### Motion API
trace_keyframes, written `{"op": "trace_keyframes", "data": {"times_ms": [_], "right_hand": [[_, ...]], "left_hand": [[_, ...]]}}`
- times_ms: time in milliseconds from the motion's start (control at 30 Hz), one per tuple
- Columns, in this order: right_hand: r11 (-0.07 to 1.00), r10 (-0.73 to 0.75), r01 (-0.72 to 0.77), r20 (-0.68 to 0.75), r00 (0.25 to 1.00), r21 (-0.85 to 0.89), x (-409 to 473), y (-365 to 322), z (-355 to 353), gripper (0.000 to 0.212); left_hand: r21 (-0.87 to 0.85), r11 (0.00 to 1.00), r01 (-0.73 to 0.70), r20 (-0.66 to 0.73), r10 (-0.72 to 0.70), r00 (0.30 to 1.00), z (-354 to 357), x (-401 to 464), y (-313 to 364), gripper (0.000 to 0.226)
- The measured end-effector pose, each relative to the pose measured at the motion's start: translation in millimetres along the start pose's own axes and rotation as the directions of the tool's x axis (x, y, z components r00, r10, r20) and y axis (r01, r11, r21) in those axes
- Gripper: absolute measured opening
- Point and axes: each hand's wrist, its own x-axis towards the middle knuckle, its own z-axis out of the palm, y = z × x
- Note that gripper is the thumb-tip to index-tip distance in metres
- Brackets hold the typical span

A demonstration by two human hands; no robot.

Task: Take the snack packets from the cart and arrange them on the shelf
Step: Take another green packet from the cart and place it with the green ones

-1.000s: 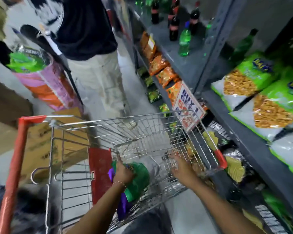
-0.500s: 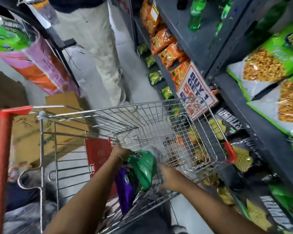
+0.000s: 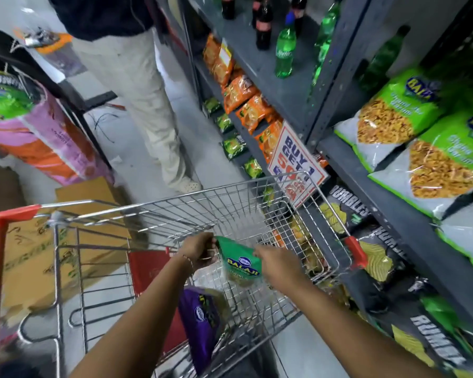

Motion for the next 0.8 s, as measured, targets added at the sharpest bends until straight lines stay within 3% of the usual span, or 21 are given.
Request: {"op": "trace_keyframes", "data": {"times_ms": [100,233,300,400,467,500,533,567,633,667,700,733,800], "right_hand": [[0.993,-0.035,0.031,0.032,0.999,0.116,-6.9,-5.0,-64.8,0.015],[0.987,-0.11,0.117,-0.065,0.992,0.107,-53.8,-9.5,-162.0,0.022],[0.984,-0.153,0.167,-0.181,0.971,0.066,-90.1,-11.1,-215.8,0.02],[0.97,-0.177,0.23,-0.428,0.886,0.076,-159.1,-16.3,-296.9,0.017],[0.957,-0.136,0.271,-0.657,0.741,0.107,-215.2,-18.7,-344.9,0.021],[0.938,-0.115,0.321,-0.759,0.641,0.129,-234.4,-19.3,-361.0,0.018],[0.922,-0.102,0.371,-0.854,0.511,0.111,-258.7,-18.1,-376.7,0.014],[0.911,-0.074,0.402,-0.924,0.376,0.091,-279.9,-16.6,-387.0,0.019],[0.897,0.006,0.436,-0.991,0.137,0.066,-323.7,-6.3,-396.2,0.052],[0.887,0.064,0.453,-0.995,0.073,0.09,-340.9,2.5,-391.0,0.074],[0.876,0.132,0.46,-0.989,0.067,0.148,-359.5,12.9,-381.6,0.094],[0.863,0.201,0.447,-0.972,0.122,0.235,-372.2,23.1,-369.2,0.107],[0.844,0.263,0.388,-0.916,0.304,0.371,-393.8,44.4,-344.3,0.103]], "left_hand": [[0.144,0.97,-0.195,0.116,0.179,0.977,-6.9,-21.1,2.5,0.009],[0.435,0.771,-0.466,0.374,0.316,0.872,6.3,-65.8,5.2,0.08],[0.451,0.677,-0.581,0.449,0.391,0.804,32.4,-101.8,22.3,0.066],[0.332,0.539,-0.774,0.559,0.549,0.622,83.9,-172.4,48.7,0.052],[0.283,0.458,-0.842,0.533,0.655,0.536,121.5,-220.9,67.8,0.036],[0.241,0.448,-0.861,0.532,0.681,0.504,131.4,-235.9,73.7,0.043],[0.157,0.371,-0.915,0.576,0.718,0.39,148.2,-258.4,80.6,0.055],[0.095,0.338,-0.936,0.601,0.731,0.325,159.8,-276.6,85.8,0.06],[-0.047,0.3,-0.953,0.632,0.748,0.204,187.6,-318.4,97.2,0.036],[-0.107,0.269,-0.957,0.651,0.746,0.137,200.4,-336.8,102.2,0.032],[-0.181,0.246,-0.952,0.676,0.734,0.062,217.1,-355.4,107.3,0.031],[-0.273,0.236,-0.932,0.696,0.718,-0.022,230.8,-376.8,109.8,0.032],[-0.365,0.236,-0.9,0.732,0.671,-0.121,268.8,-407.6,117.4,0.053]]}}
